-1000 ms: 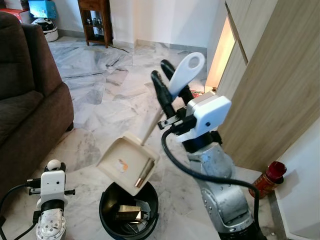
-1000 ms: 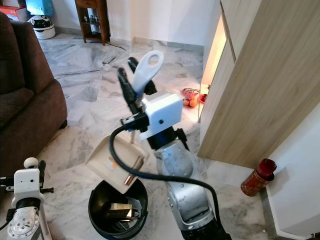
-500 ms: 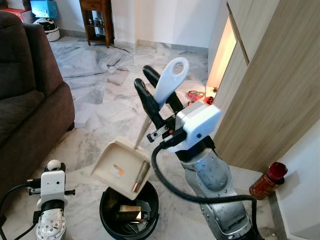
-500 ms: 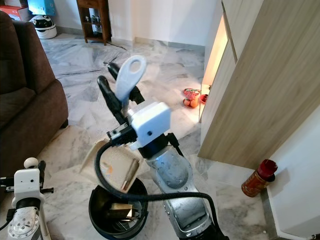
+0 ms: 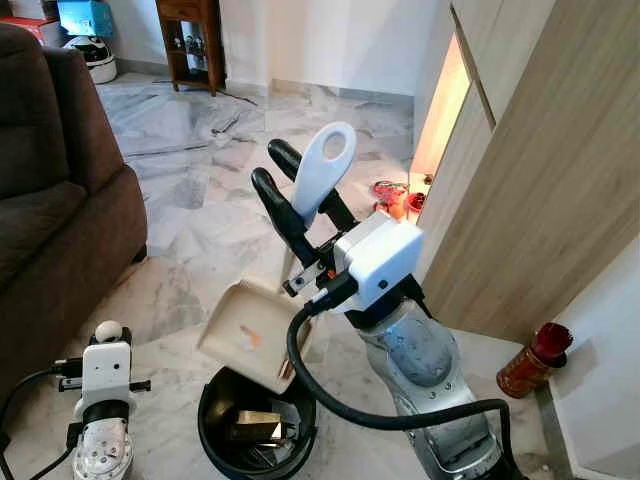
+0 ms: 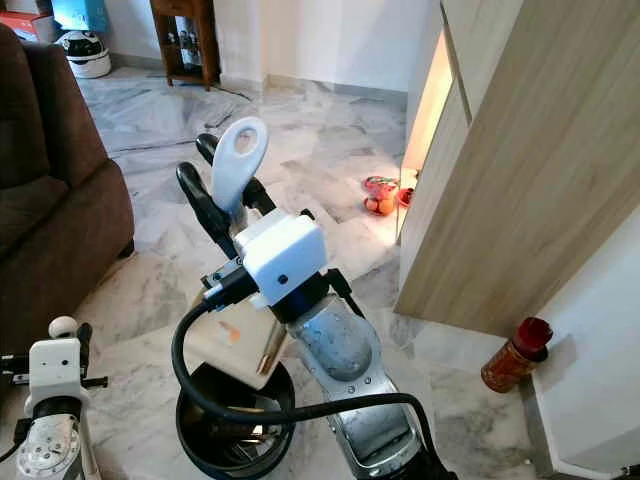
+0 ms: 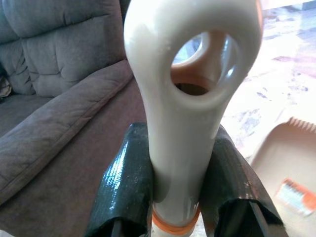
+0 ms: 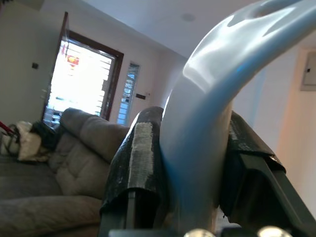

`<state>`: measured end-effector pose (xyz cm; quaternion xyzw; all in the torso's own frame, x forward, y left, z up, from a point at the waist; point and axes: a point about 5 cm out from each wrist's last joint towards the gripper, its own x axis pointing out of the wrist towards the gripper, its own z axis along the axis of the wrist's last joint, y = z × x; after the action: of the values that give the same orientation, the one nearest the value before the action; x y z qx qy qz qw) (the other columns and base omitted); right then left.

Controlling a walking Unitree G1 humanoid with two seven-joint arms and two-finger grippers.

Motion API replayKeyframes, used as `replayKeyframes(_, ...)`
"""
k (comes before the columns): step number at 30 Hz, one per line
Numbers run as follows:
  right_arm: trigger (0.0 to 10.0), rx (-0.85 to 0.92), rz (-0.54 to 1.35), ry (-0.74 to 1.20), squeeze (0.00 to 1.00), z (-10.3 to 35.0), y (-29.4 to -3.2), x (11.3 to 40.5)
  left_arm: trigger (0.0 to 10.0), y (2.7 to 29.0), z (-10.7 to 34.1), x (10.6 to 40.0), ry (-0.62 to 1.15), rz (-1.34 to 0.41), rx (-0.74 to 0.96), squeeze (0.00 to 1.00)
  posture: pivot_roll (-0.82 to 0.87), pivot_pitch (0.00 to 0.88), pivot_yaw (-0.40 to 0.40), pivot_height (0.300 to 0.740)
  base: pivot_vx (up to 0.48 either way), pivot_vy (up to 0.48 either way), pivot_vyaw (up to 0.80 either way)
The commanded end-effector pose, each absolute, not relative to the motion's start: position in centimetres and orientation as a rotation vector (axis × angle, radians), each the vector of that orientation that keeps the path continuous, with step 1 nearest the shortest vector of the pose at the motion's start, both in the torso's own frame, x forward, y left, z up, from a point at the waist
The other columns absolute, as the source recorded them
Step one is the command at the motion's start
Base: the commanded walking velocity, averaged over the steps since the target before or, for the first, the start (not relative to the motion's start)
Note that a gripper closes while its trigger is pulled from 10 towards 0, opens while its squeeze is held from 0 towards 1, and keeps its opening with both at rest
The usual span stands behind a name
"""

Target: Sweep floor

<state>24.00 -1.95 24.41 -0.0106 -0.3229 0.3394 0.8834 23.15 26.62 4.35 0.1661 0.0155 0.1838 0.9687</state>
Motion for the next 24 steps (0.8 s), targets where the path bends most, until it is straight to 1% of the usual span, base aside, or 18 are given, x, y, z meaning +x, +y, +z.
replayKeyframes(1, 10.0, -0.037, 0.711, -0.789, 0.0, 26.3, -2.1, 23.0, 10.0, 26.6, 4.9, 23.5, -0.002, 0.371, 0.351, 0.0, 0.11, 0.0, -0.038, 0.74, 0.0, 0.0, 0.0)
replayKeyframes(3, 10.0, -0.077, 0.708, -0.81, 0.0, 26.3, -2.1, 22.9, 10.0, 26.6, 4.9, 23.5, -0.002, 0.372, 0.351, 0.0, 0.11, 0.0, -0.038, 0.74, 0.0, 0.0, 0.0)
replayKeyframes(10, 10.0, -0.128, 0.708, -0.819, 0.0, 26.1, -1.9, 22.9, 10.0, 26.6, 4.8, 23.5, -0.001, 0.37, 0.352, 0.0, 0.12, 0.0, -0.039, 0.74, 0.0, 0.0, 0.0)
replayKeyframes(16, 10.0, -0.105, 0.69, -0.779, 0.0, 25.7, -2.0, 23.3, 10.0, 26.5, 4.8, 23.4, 0.0, 0.369, 0.351, 0.0, 0.11, 0.0, -0.039, 0.74, 0.0, 0.0, 0.0)
replayKeyframes(18, 10.0, -0.104, 0.641, -0.759, 0.0, 25.5, -2.5, 23.9, 10.0, 26.5, 4.7, 23.4, 0.001, 0.366, 0.352, 0.0, 0.12, 0.0, -0.039, 0.74, 0.0, 0.0, 0.0)
replayKeyframes(19, 10.0, -0.092, 0.569, -0.747, 0.0, 25.6, -3.2, 24.7, 10.0, 26.5, 4.7, 23.4, 0.001, 0.364, 0.352, 0.0, 0.11, 0.0, -0.039, 0.74, 0.0, 0.0, 0.0)
replayKeyframes(20, 10.0, -0.092, 0.569, -0.747, 0.0, 25.6, -3.2, 24.7, 10.0, 26.5, 4.7, 23.4, 0.001, 0.364, 0.352, 0.0, 0.11, 0.0, -0.039, 0.74, 0.0, 0.0, 0.0)
replayKeyframes(24, 10.0, -0.057, 0.449, -0.747, 0.0, 26.1, -4.9, 25.9, 10.0, 26.5, 4.7, 23.4, 0.001, 0.363, 0.351, 0.0, 0.11, 0.0, -0.039, 0.74, 0.0, 0.0, 0.0)
